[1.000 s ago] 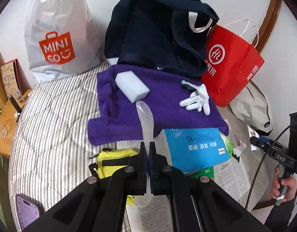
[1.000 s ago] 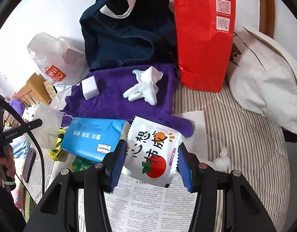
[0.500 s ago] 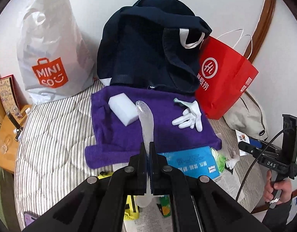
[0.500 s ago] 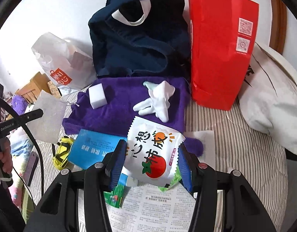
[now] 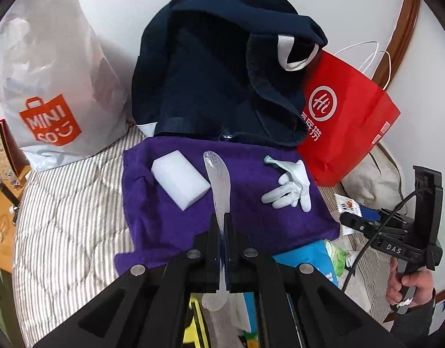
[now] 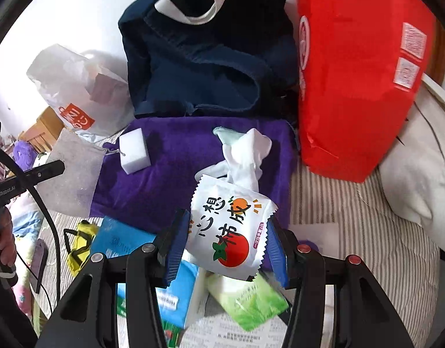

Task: Organize soft objects
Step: 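Carry mesh bag and snack packet onto the purple towel and open both grippers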

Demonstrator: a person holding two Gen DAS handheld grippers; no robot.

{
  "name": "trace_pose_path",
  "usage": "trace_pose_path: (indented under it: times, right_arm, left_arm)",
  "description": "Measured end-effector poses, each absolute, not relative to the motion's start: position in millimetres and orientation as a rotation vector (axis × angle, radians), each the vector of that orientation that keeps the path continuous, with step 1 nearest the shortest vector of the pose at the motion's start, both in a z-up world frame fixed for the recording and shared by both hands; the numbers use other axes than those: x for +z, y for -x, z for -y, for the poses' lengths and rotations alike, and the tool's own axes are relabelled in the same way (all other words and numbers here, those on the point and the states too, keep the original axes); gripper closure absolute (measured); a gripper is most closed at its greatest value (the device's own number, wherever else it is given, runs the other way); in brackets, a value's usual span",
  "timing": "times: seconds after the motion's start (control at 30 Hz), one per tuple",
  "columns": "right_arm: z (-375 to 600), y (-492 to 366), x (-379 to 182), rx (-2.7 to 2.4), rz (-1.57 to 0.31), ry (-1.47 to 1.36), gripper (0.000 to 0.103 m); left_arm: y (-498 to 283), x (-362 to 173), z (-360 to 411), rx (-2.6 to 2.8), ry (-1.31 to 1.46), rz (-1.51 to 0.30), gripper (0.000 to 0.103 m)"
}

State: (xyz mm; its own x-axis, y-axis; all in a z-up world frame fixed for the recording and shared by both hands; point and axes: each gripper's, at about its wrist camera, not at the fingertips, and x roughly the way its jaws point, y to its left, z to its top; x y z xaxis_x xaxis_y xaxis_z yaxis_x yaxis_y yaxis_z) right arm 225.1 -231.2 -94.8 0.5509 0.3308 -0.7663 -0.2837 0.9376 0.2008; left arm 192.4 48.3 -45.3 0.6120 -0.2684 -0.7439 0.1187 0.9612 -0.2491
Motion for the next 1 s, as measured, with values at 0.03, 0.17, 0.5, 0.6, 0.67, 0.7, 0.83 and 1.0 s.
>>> trace_pose_path:
  times: [0.03, 0.17, 0.5, 0.6, 0.67, 0.7, 0.83, 1.0]
  right_arm:
    - [228.8, -229.5, -96.3, 0.366, -0.920, -0.050, 0.052]
    - [219.3, -250.2, -106.9, 0.361, -0.944, -0.032, 0.052]
    - [206.8, -278.7, -138.7, 0.352, -1.011, -0.006, 0.052]
    - [204.4, -282.5, -146.5, 0.343, -1.026, 0.009, 0.052]
    - [203.9, -283.3, -150.5, 0.337, -1.031, 0.023, 0.052]
    - [205.1, -283.8, -152.2, 0.337, -1.026, 0.023, 0.052]
    - [207.4, -288.9, -161.5, 0.328, -1.046, 0.014, 0.052]
    - [208.7, -290.4, -164.4, 0.339, -1.050, -0.009, 0.052]
  left_arm:
    - [-196.6, -47.4, -47.5, -0.228, 0.181, -0.888, 0.100]
    - [-213.2, -55.8, -46.0, -0.241, 0.188, -0.901, 0.100]
    - [-247.8, -83.4, -39.3, -0.272, 0.190, -0.944, 0.100]
    - [-251.7, -95.3, -41.9, -0.238, 0.156, -0.959, 0.100]
    - [-251.3, -103.3, -47.0, -0.218, 0.143, -0.979, 0.100]
    - [-250.7, -104.9, -49.0, -0.218, 0.144, -0.981, 0.100]
    - [-251.2, -115.1, -58.7, -0.189, 0.131, -0.999, 0.100]
    - [-251.3, -124.0, -68.0, -0.174, 0.156, -1.014, 0.100]
